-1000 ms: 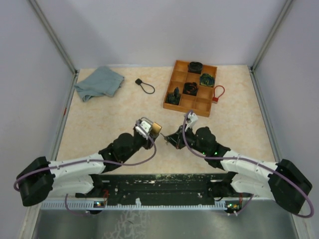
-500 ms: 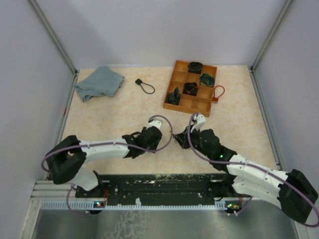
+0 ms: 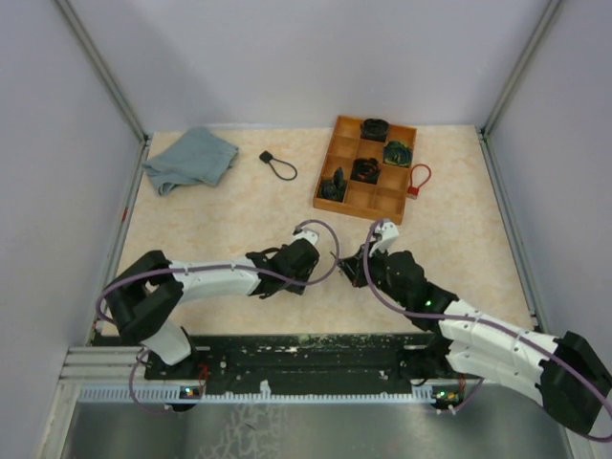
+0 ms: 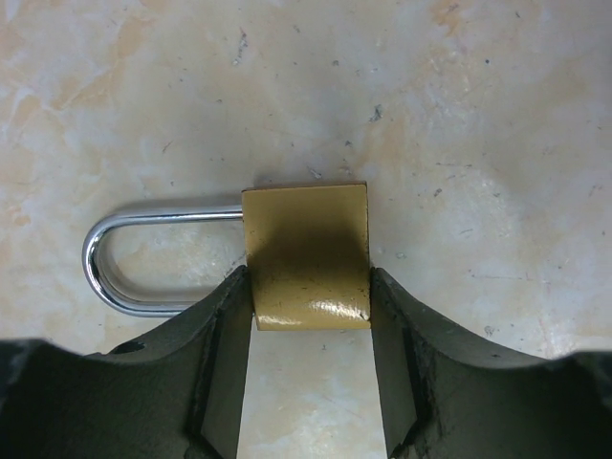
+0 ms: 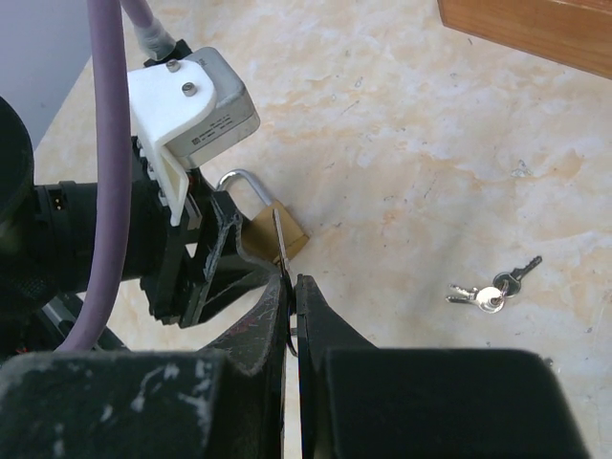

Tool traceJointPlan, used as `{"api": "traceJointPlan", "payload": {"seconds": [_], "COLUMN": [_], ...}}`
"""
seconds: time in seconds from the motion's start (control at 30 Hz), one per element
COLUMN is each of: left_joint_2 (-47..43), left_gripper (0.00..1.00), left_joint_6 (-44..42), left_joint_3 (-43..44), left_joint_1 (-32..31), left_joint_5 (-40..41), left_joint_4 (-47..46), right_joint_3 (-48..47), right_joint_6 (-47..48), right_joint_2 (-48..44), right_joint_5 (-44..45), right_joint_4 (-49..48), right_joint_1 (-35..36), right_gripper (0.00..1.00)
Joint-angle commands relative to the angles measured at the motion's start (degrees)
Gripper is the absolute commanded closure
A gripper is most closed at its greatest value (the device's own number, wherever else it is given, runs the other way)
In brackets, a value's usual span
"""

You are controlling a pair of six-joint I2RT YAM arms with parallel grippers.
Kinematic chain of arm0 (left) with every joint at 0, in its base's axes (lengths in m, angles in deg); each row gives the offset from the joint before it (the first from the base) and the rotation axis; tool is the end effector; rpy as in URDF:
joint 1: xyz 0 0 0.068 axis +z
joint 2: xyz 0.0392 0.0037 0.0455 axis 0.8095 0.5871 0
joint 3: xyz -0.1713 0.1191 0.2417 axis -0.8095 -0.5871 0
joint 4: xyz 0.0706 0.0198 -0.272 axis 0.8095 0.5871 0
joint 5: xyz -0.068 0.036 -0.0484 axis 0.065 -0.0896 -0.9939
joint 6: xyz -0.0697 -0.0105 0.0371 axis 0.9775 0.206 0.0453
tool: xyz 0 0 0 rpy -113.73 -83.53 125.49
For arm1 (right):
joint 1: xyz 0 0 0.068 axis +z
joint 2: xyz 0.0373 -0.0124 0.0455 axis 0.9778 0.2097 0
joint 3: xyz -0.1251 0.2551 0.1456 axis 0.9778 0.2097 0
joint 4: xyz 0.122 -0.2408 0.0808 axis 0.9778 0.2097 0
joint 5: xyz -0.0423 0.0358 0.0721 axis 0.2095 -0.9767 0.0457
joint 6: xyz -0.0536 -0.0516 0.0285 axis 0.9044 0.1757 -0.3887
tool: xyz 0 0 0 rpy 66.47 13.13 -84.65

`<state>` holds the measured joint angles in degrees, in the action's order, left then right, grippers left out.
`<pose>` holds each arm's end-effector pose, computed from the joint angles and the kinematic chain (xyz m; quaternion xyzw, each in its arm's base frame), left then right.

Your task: Unlock with the key

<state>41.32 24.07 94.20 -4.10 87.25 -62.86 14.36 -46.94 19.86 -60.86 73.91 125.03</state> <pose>0.1992 -0.2731 0.1644 0.2285 0.9176 -0.0435 0.3222 0.1473 0.1477 0.2261 -0.0871 0.7908 0.3422 0.5000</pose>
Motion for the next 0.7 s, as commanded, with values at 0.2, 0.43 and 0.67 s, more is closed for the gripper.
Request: {"api": "traceJointPlan", "payload": {"seconds": [0.2, 0.43, 0.67], "left_joint_2": [-1.6, -1.4, 0.0], "left_gripper": [0.38, 0.35, 0.38], "left_joint_6": [-4.2, -6.1, -6.0], "left_joint_3": [2.2, 3.6, 3.6], "left_joint_1": [0.7, 1.2, 1.4], "left_joint_5": [-8.6, -9.2, -8.1], "left_joint_4": [3.2, 5.2, 6.6], "right_joint_3": [0.0, 0.2, 0.3], "right_joint_6": [0.9, 0.9, 1.0], "right_joint_2": [-1.7, -2.0, -2.3], "right_joint_5": [0.4, 0.2, 0.0], "right_joint_4": [-2.7, -2.9, -3.3], "right_joint_1": [0.3, 0.2, 0.2], "right_gripper": [1.00, 1.00, 1.00]}}
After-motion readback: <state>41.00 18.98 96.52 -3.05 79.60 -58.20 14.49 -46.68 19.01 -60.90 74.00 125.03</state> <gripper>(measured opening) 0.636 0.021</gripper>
